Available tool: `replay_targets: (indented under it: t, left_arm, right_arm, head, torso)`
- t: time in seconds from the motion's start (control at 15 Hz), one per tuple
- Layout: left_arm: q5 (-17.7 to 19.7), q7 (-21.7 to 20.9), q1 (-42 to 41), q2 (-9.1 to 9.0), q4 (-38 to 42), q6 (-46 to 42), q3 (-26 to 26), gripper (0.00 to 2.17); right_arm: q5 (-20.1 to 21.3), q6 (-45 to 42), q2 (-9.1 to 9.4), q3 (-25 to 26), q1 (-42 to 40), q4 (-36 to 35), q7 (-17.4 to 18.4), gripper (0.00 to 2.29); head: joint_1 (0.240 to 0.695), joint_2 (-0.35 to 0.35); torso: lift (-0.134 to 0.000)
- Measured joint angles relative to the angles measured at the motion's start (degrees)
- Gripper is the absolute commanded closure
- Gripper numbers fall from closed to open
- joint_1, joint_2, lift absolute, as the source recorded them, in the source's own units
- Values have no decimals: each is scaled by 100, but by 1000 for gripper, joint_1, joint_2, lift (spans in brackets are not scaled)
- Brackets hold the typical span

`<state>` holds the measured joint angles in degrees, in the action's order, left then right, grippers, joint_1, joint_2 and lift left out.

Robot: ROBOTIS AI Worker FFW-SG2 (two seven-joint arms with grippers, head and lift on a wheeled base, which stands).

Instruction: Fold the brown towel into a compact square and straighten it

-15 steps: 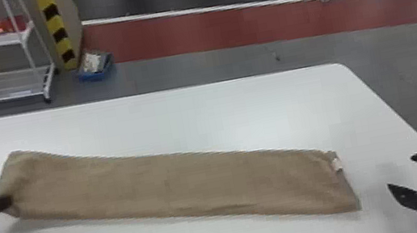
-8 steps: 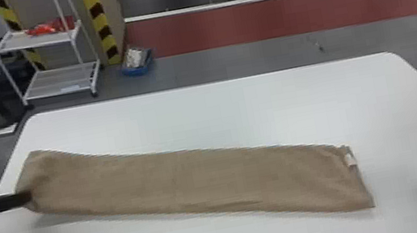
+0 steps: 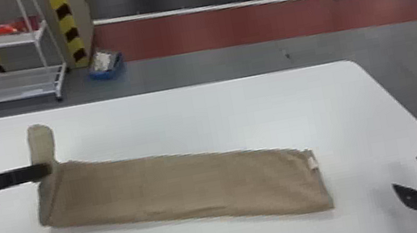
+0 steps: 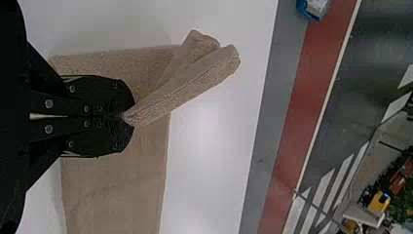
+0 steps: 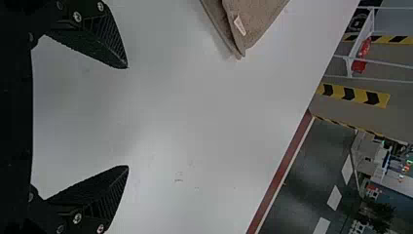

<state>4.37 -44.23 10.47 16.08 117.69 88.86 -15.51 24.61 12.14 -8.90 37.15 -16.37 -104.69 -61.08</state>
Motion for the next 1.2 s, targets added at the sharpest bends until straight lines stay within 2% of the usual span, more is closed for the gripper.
replay_targets:
  t: [0.07,0.27,0.47,0.73,1.0,1.07,1.13,1.2]
  left_arm:
    - [-29,27,89,-188,246,71,216,2145]
    - [-109,73,202,-538,736,109,775,2145]
    - [-154,135,213,-792,1021,110,1251,2145]
    - [-416,149,-13,-1000,1165,110,2008,2145]
    - [-591,154,-167,-1123,1156,111,2478,2145]
    - [-606,155,-210,-1135,1159,111,2535,2067]
    - [-610,171,-261,-1142,1172,111,2590,1781]
    - [-610,224,-326,-1164,1195,111,2667,1268]
  right_arm:
    - [-5,-15,8,26,-11,1,0,167]
    - [-82,-63,0,131,-31,-3,0,167]
    - [-121,-69,-22,176,-32,0,0,167]
    - [-152,-78,-51,240,-42,29,0,167]
    - [-194,-161,-59,300,-101,45,0,167]
    - [-200,-186,-59,316,-116,53,0,167]
    - [-201,-205,-59,327,-123,66,0,167]
    - [-202,-225,-59,333,-128,79,0,167]
  head:
    - [695,-236]
    - [695,-332]
    - [695,-350]
    - [695,-350]
    - [695,-350]
    - [695,-350]
    - [695,-350]
    - [695,-350]
  torso:
    - [-124]
    - [-124]
    - [-124]
    - [-124]
    - [-124]
    - [-124]
    - [-124]
    - [-124]
